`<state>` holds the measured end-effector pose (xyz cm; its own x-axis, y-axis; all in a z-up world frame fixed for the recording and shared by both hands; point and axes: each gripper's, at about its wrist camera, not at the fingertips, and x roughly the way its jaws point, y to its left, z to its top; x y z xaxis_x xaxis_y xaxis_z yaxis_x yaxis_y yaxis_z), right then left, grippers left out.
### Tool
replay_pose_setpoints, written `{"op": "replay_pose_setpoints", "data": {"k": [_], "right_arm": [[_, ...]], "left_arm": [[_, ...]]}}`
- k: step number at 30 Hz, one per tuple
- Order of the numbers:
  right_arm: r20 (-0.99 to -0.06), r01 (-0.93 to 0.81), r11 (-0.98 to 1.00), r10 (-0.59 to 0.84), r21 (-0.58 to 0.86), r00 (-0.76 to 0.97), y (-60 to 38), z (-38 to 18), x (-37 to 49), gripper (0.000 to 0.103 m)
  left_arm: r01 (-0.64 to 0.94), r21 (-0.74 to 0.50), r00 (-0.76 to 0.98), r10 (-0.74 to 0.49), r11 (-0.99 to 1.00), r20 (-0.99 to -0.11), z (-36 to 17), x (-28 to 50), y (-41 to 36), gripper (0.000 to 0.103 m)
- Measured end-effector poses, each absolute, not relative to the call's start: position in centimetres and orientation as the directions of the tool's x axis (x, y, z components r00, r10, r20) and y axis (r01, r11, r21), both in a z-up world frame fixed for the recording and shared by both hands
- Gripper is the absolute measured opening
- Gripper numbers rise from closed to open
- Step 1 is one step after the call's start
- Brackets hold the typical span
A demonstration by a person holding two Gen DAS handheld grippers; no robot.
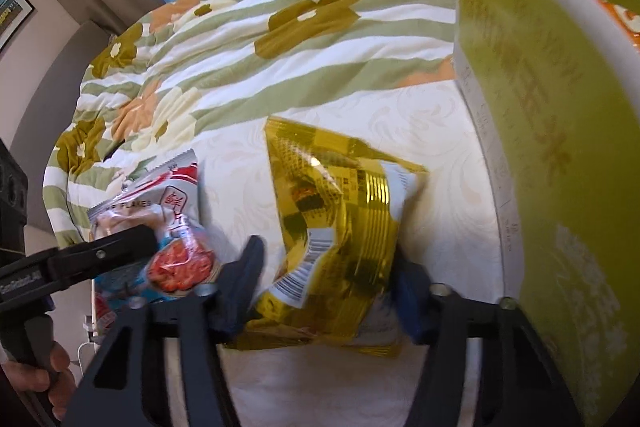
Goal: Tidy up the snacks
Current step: 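Grasp the Oishi shrimp bag with the left gripper while the right grasps the gold bag, then carry both bags over the green box and open both grippers to drop them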
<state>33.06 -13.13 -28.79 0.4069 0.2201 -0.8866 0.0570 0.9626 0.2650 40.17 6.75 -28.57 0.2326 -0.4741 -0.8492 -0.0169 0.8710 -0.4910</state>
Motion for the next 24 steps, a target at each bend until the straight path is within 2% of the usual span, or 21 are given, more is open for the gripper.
{"op": "replay_pose_setpoints", "data": {"k": [3,11,24], "right_arm": [[-0.888,0.032,0.971,0.205,0.239,0.412,-12.7,-28.5,33.0,0.041],[-0.864,0.007,0.974,0.199,0.228,0.462,-12.1,-26.1,32.0,0.040],[-0.769,0.007,0.967,0.198,0.254,0.607,-11.5,-16.7,28.3,0.040]], "left_arm": [[-0.010,-0.491,0.238,-0.475,0.871,-0.847,-28.3,39.8,7.1,0.052],[-0.008,-0.528,0.277,-0.505,0.849,-0.817,-26.2,38.9,8.3,0.052],[0.185,-0.544,0.376,-0.570,0.818,-0.730,-15.7,37.8,7.0,0.052]]}}
